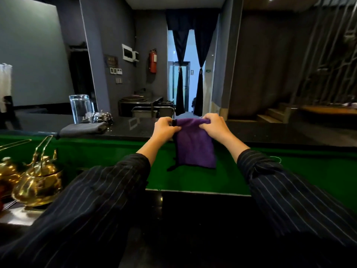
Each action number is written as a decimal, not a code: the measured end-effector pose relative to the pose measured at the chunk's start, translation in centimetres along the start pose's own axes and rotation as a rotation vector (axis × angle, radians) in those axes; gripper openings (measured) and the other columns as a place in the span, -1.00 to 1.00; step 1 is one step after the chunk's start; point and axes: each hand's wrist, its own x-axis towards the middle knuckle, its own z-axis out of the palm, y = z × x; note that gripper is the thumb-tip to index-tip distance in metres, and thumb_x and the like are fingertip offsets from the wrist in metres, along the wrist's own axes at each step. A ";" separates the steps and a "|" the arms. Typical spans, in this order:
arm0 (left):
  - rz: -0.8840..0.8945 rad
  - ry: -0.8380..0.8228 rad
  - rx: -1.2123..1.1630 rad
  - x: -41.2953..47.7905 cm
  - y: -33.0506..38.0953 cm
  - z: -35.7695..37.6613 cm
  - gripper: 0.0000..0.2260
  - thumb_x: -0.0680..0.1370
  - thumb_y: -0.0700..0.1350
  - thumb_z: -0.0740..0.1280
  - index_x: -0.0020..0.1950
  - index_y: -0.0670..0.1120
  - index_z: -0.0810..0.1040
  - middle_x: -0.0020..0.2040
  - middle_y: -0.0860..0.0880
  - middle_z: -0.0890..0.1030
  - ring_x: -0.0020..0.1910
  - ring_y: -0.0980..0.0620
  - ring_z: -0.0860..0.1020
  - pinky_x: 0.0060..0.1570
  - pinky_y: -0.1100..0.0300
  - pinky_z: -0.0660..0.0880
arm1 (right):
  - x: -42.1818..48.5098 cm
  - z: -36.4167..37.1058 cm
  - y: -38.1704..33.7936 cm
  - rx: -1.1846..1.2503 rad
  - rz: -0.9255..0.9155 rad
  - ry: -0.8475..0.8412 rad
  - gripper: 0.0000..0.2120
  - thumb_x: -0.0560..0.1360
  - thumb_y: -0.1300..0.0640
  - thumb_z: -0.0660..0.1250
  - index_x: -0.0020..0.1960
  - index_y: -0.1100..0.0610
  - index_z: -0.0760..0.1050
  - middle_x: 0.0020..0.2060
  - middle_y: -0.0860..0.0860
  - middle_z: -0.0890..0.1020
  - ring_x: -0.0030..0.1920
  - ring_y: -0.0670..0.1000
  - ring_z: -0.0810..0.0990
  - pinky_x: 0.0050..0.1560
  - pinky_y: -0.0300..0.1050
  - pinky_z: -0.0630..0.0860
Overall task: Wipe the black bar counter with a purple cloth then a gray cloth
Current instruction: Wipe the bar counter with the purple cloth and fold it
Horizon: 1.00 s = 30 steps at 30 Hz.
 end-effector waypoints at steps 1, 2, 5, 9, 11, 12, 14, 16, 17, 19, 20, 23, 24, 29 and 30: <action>0.016 0.007 -0.004 0.7 0.5 0.6 -0.82 0.41 -0.19 0.45 -0.05 -0.23 0.57 -0.13 -0.16 0.61 -0.15 -0.07 0.57 -0.21 0.09 0.58 | 0.9 -0.7 0.3 -0.010 -0.018 0.014 -0.84 0.47 0.25 0.35 -0.02 0.33 0.58 -0.07 0.22 0.65 -0.02 0.15 0.57 -0.10 -0.07 0.40; 0.035 0.020 0.002 1.4 1.0 1.1 -0.81 0.41 -0.18 0.44 -0.05 -0.23 0.57 -0.12 -0.17 0.63 -0.13 -0.09 0.59 -0.15 0.05 0.59 | 1.8 -1.2 0.5 -0.017 -0.035 0.025 -0.85 0.48 0.25 0.34 -0.02 0.33 0.58 -0.07 0.21 0.65 -0.03 0.15 0.57 -0.10 -0.05 0.42; 0.092 0.046 0.059 3.7 1.8 1.7 -0.80 0.42 -0.17 0.42 -0.02 -0.25 0.58 -0.07 -0.23 0.66 -0.07 -0.14 0.62 -0.01 -0.10 0.59 | 4.1 -1.9 1.1 -0.057 -0.077 0.052 -0.87 0.51 0.22 0.32 -0.03 0.28 0.56 -0.11 0.16 0.61 -0.04 0.17 0.58 -0.10 0.02 0.47; 0.183 -0.012 0.201 5.9 1.7 1.7 -0.82 0.45 -0.21 0.40 0.03 -0.20 0.59 -0.05 -0.20 0.67 -0.06 -0.14 0.62 -0.05 0.07 0.56 | 5.6 -0.6 1.5 -0.231 -0.068 0.179 -0.92 0.55 0.20 0.26 -0.04 0.17 0.53 -0.02 0.12 0.54 0.09 0.18 0.50 0.00 0.07 0.44; 0.231 -0.049 0.325 6.5 0.3 1.3 -0.84 0.46 -0.21 0.37 0.03 -0.16 0.60 -0.04 -0.16 0.67 -0.04 -0.11 0.62 -0.02 0.11 0.52 | 5.9 1.2 2.1 -0.383 0.002 0.183 -0.88 0.57 0.21 0.22 0.03 0.14 0.53 0.13 0.15 0.49 0.23 0.22 0.39 0.17 0.19 0.38; 0.242 -0.070 0.370 6.8 -0.8 1.0 -0.84 0.46 -0.20 0.36 0.02 -0.14 0.61 -0.03 -0.15 0.68 -0.01 -0.12 0.61 0.03 0.08 0.53 | 5.8 2.3 2.4 -0.452 0.043 0.144 -0.85 0.58 0.19 0.21 0.10 0.14 0.52 0.21 0.17 0.44 0.29 0.23 0.33 0.21 0.23 0.35; 0.261 -0.095 0.461 7.3 -3.5 0.0 -0.83 0.46 -0.17 0.35 0.03 -0.10 0.61 0.03 -0.13 0.67 0.11 -0.15 0.55 0.15 -0.03 0.50 | 5.7 4.5 2.6 -0.478 0.098 -0.010 -0.68 0.59 0.08 0.22 0.33 0.10 0.40 0.39 0.20 0.29 0.42 0.27 0.21 0.33 0.36 0.27; 0.253 -0.112 0.583 7.7 -6.1 -1.3 -0.78 0.47 -0.12 0.33 0.10 -0.09 0.59 0.11 -0.12 0.64 0.21 -0.19 0.47 0.23 -0.09 0.44 | 5.6 6.5 2.4 -0.436 0.109 -0.217 -0.48 0.61 -0.10 0.15 0.51 0.02 0.17 0.53 0.18 0.12 0.52 0.29 0.07 0.40 0.47 0.08; 0.245 -0.118 0.623 8.1 -7.2 -2.0 -0.76 0.48 -0.11 0.32 0.13 -0.08 0.58 0.13 -0.12 0.63 0.24 -0.20 0.45 0.25 -0.08 0.41 | 5.6 7.1 2.3 -0.460 0.101 -0.315 -0.44 0.61 -0.18 0.07 0.55 -0.04 0.09 0.57 0.14 0.07 0.55 0.28 0.01 0.41 0.49 0.00; 0.233 -0.115 0.641 8.7 -8.6 -2.9 -0.75 0.51 -0.10 0.29 0.17 -0.09 0.57 0.17 -0.12 0.61 0.28 -0.21 0.41 0.30 -0.05 0.36 | 5.8 7.5 2.1 -0.538 0.099 -0.458 -0.40 0.60 -0.29 -0.07 0.58 -0.12 -0.02 0.59 0.08 0.00 0.57 0.25 -0.11 0.42 0.49 -0.11; 0.224 -0.115 0.641 9.0 -8.9 -3.1 -0.73 0.53 -0.10 0.27 0.20 -0.10 0.57 0.20 -0.13 0.60 0.29 -0.21 0.39 0.31 -0.03 0.34 | 6.0 7.5 2.2 -0.558 0.112 -0.495 -0.38 0.58 -0.32 -0.10 0.58 -0.13 -0.06 0.60 0.07 -0.05 0.57 0.24 -0.15 0.43 0.48 -0.15; 0.247 -0.141 0.670 9.8 -8.8 -2.6 -0.70 0.56 -0.07 0.22 0.27 -0.10 0.52 0.26 -0.14 0.56 0.32 -0.21 0.36 0.33 -0.04 0.32 | 7.0 7.6 2.8 -0.573 0.170 -0.502 -0.36 0.57 -0.33 -0.13 0.58 -0.13 -0.10 0.60 0.08 -0.10 0.57 0.25 -0.18 0.44 0.47 -0.17; 0.249 -0.160 0.682 9.9 -8.7 -2.3 -0.68 0.57 -0.06 0.20 0.29 -0.09 0.51 0.29 -0.14 0.54 0.33 -0.21 0.36 0.34 -0.06 0.33 | 7.5 7.9 3.0 -0.579 0.192 -0.479 -0.37 0.58 -0.32 -0.13 0.58 -0.12 -0.10 0.60 0.09 -0.10 0.57 0.26 -0.17 0.43 0.48 -0.17; 0.250 -0.211 0.722 10.3 -9.2 -2.1 -0.63 0.57 -0.03 0.09 0.33 -0.05 0.47 0.34 -0.11 0.52 0.35 -0.16 0.41 0.35 -0.16 0.33 | 10.2 10.2 2.6 -0.614 0.279 -0.399 -0.38 0.60 -0.27 -0.14 0.59 -0.07 -0.08 0.59 0.11 -0.10 0.56 0.28 -0.15 0.41 0.52 -0.16; 0.239 -0.212 0.721 10.3 -9.2 -2.1 -0.62 0.57 -0.04 0.08 0.33 -0.05 0.47 0.34 -0.12 0.52 0.35 -0.17 0.41 0.35 -0.16 0.33 | 10.7 10.8 2.3 -0.620 0.282 -0.392 -0.39 0.60 -0.27 -0.15 0.59 -0.07 -0.09 0.59 0.11 -0.11 0.56 0.29 -0.16 0.40 0.52 -0.16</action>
